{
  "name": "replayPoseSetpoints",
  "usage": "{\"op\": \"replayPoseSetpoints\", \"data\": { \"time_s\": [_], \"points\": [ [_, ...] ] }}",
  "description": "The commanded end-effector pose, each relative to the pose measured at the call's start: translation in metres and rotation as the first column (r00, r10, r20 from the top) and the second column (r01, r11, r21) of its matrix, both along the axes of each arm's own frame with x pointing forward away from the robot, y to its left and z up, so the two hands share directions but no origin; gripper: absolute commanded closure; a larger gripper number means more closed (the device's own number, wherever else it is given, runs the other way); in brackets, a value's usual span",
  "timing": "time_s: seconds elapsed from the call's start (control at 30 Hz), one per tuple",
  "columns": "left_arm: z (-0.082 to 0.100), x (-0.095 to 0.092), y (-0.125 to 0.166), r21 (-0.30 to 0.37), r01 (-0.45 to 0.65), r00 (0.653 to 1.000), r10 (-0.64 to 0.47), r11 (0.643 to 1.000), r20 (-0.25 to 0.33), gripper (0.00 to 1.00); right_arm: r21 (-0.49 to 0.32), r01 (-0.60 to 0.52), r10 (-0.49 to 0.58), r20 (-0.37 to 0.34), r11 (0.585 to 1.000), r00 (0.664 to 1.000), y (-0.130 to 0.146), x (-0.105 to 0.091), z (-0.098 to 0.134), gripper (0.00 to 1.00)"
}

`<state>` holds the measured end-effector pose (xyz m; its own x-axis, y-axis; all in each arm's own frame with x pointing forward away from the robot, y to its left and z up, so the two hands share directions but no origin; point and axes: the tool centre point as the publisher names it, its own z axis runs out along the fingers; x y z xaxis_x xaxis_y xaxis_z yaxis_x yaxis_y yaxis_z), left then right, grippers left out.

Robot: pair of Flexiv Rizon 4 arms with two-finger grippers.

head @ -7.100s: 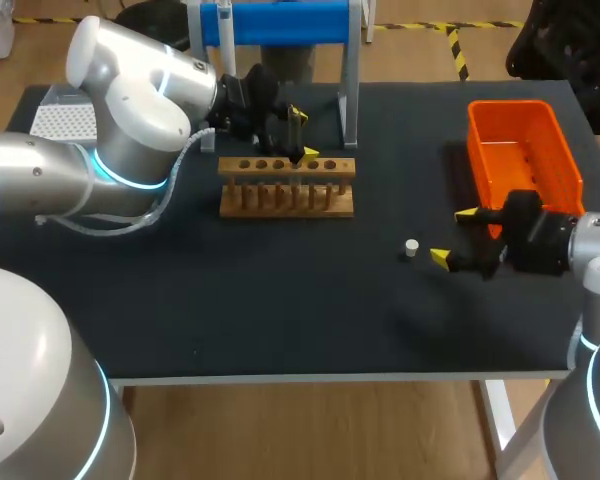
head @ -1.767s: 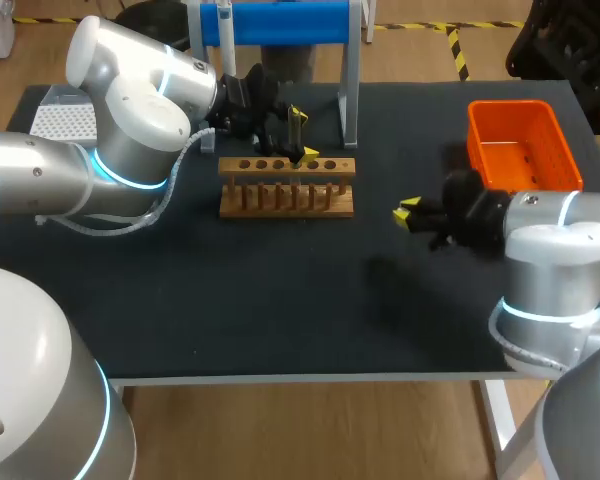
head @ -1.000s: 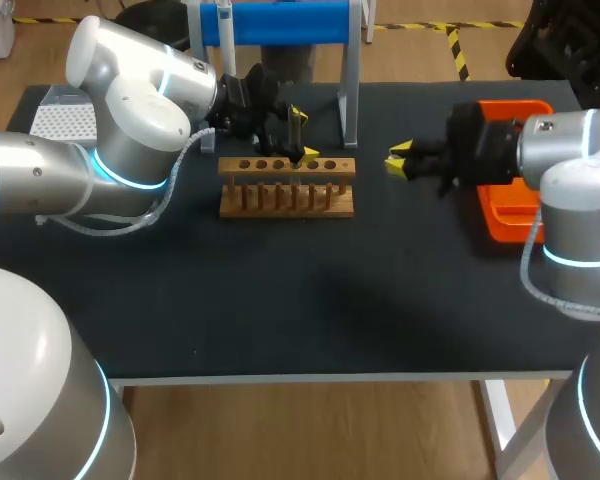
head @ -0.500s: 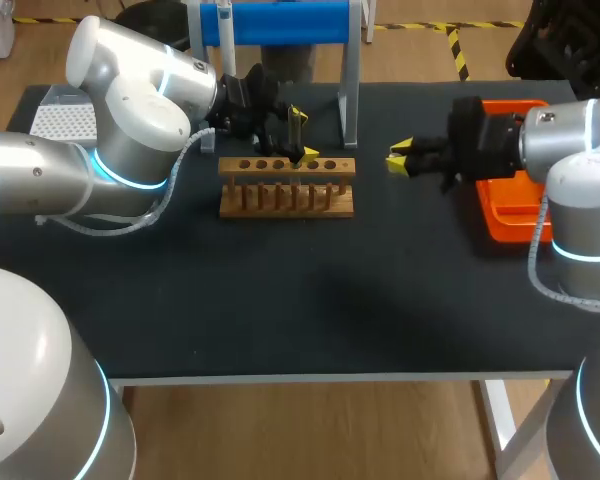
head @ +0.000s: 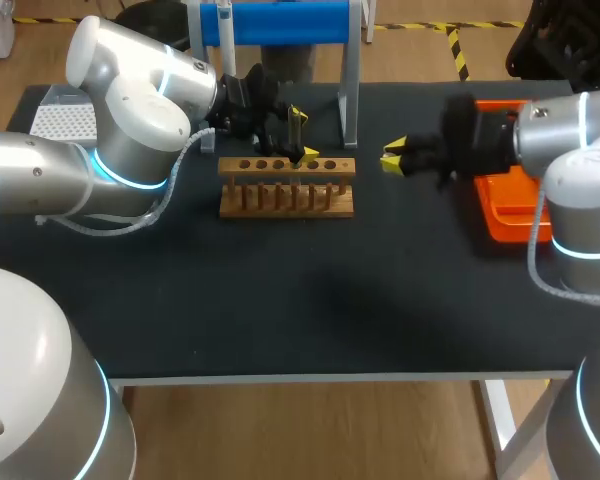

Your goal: Invert the test tube, pick up the pipette, mount the tip to pipette, aspirate from beaker and dispense into the tube, eject the tip, return the pipette, and cap with the stopper.

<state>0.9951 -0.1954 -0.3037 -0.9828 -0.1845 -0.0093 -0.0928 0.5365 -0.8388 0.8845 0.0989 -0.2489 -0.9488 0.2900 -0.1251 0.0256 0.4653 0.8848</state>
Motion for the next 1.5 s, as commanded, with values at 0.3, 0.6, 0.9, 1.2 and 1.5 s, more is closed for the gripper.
{"op": "replayPoseSetpoints", "data": {
  "time_s": [0.3,0.6,0.9,1.2,1.5],
  "points": [
    [0.000,0.001,0.000,0.002,0.001,1.000,-0.001,1.000,-0.002,0.00,-0.084,-0.094,0.092,-0.026,0.992,0.995,0.041,0.035,0.018,1.00],
    [0.000,0.001,0.000,0.002,0.001,1.000,-0.001,1.000,-0.002,0.00,-0.113,-0.141,0.138,-0.030,0.984,0.990,0.070,0.050,0.025,1.00],
    [0.000,0.001,0.000,0.002,0.001,1.000,-0.001,1.000,-0.002,0.00,-0.132,-0.157,0.153,-0.039,0.979,0.988,0.087,0.060,0.030,1.00],
    [0.000,0.001,0.000,0.002,0.001,1.000,-0.001,1.000,-0.002,0.00,-0.142,-0.165,0.161,-0.038,0.976,0.986,0.099,0.066,0.036,1.00],
    [0.003,-0.001,0.001,0.061,0.043,0.999,-0.044,0.997,0.009,0.00,-0.144,-0.167,0.164,-0.036,0.975,0.986,0.103,0.069,0.036,1.00]
  ]
}}
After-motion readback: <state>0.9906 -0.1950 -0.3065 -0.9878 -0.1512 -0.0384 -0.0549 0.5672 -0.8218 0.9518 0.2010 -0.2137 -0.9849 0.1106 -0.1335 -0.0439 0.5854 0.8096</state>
